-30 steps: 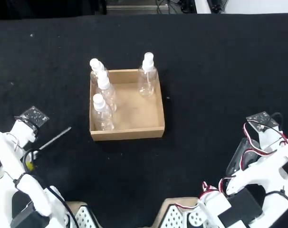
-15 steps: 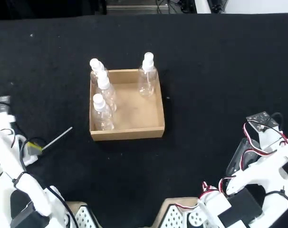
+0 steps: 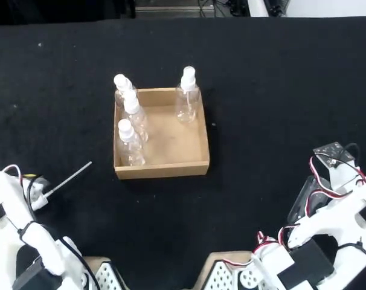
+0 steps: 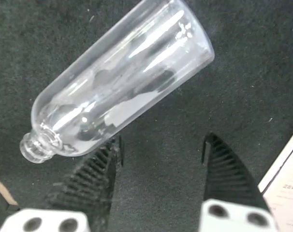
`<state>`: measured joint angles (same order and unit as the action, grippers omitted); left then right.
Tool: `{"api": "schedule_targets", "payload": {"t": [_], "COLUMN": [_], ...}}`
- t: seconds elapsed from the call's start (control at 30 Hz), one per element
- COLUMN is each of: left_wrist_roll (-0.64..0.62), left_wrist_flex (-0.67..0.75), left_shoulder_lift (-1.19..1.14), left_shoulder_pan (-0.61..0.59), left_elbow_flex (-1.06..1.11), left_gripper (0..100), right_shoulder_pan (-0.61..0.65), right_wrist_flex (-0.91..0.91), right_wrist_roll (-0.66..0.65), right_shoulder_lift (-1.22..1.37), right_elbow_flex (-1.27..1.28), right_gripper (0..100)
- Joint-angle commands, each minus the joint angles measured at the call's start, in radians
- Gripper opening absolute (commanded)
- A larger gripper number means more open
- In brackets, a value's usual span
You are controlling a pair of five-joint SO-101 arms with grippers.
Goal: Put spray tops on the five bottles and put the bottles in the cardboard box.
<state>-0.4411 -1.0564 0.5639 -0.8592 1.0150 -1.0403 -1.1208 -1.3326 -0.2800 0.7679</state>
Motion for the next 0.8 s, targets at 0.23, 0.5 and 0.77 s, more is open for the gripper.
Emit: {"api": "schedule_targets", "payload": {"t": [0.23, 0.5, 0.77], "left_wrist_roll": [-0.256, -0.262, -0.262], "left_wrist_flex": [0.017, 0.308, 0.334], "left_shoulder_lift": [0.003, 0.003, 0.003], "left_shoulder_pan": [-0.010, -0.013, -0.005], "left_elbow_flex": [-0.002, 0.154, 0.168], "left_gripper": [30, 30, 30], "right_shoulder_pan": [0.021, 0.021, 0.020], "right_wrist_flex": [0.023, 0.023, 0.023], "right_wrist_roll": [-0.002, -0.002, -0.002], "right_shoulder_lift": [0.001, 0.001, 0.001], "right_elbow_flex": [-0.048, -0.051, -0.050], "right_gripper": [24.8, 24.8, 24.8]}}
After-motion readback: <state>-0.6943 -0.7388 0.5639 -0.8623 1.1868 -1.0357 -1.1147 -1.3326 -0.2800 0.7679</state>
